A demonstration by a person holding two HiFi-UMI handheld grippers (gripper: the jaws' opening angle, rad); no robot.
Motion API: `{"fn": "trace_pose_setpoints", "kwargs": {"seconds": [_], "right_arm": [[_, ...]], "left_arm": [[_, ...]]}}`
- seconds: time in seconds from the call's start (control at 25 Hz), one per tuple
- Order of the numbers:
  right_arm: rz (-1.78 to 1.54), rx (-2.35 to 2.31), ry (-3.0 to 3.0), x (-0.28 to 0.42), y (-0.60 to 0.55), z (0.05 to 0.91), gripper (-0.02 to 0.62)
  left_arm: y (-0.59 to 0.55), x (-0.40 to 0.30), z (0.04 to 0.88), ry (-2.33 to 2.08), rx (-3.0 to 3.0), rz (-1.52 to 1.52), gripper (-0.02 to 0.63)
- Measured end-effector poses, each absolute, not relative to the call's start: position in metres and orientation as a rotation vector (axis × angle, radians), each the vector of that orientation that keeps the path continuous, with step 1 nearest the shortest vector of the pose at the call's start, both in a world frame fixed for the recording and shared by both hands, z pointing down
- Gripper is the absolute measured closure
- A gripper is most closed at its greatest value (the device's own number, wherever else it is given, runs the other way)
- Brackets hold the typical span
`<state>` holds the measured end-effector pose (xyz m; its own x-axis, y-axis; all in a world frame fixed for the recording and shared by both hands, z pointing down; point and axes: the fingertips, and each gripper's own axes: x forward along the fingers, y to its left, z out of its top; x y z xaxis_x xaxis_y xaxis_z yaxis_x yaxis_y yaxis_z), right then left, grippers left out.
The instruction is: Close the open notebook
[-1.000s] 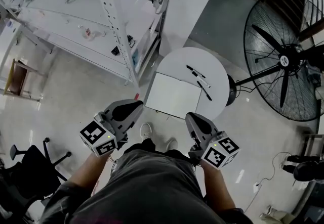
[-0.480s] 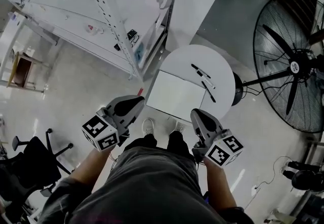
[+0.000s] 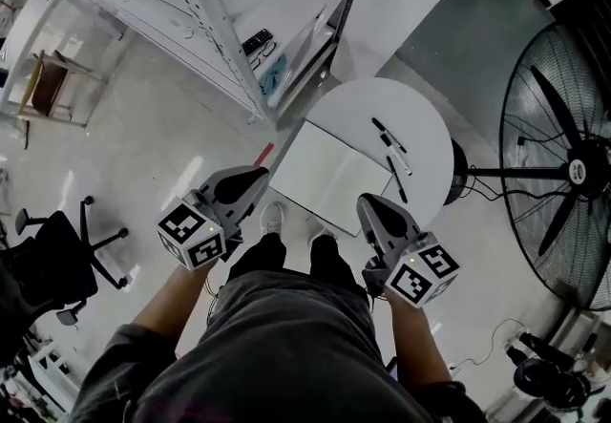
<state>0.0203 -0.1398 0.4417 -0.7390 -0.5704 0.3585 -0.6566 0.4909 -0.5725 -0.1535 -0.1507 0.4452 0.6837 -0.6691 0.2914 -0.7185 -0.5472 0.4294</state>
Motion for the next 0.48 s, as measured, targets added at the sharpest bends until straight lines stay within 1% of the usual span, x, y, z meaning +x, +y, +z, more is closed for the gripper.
{"fn": "trace_pose_setpoints", "kwargs": {"seconds": [0.48], "right_arm": [[1.09, 0.795, -2.572, 0.006, -0.192, 0.485, 0.577]], "left_arm": [[-0.177, -0.163, 0.529, -1.209, 2.196, 0.196, 0.591]]}}
